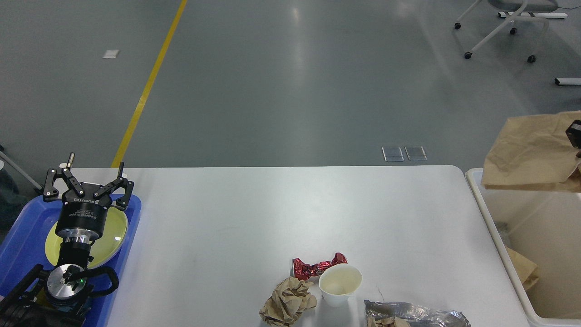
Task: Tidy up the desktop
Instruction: 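Lift the paper bag and carry it over the white bin, then lower the bag into the bin and open the right gripper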
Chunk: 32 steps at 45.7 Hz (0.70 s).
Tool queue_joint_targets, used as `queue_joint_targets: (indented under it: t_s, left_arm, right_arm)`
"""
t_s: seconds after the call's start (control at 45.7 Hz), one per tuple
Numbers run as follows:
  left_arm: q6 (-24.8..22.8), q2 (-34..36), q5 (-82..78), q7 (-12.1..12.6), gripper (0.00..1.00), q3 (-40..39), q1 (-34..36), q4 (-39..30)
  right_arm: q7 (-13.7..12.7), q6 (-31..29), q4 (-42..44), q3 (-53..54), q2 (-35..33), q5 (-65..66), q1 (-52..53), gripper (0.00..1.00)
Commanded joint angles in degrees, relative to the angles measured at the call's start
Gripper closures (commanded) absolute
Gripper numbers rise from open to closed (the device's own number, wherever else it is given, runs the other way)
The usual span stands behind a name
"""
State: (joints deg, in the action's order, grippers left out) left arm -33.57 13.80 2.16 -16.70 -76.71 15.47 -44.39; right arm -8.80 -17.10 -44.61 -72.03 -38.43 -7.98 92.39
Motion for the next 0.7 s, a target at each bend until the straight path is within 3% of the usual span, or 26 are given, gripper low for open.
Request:
queue_joint_targets:
  t_s: [0.0,0.153,0.328,0.678]
  left_arm:
    - [0.0,0.0,0.0,0.0,0.04,0.0,0.0,0.0]
    - [0.0,-0.1,0.0,0.0,0.04,0.0,0.0,0.0]
    - [0.0,0.0,0.0,0.0,0.04,0.0,0.0,0.0]
    - [0.0,0.0,0.0,0.0,0.04,0.0,0.0,0.0]
  right_arm:
    - [0.4,2.1,9.8,7.8,-0.3,0.1,-13.9,1.0]
    - [0.4,11.3,21.6,16.8,1.1,0.1,-31.6,1.0]
    - [0.4,21.3,27.3,25.5,3.4,0.2,-41.8,1.0]
    - [0.4,28.0,29.1,28.0,10.2,0.2,-52.6,1.0]
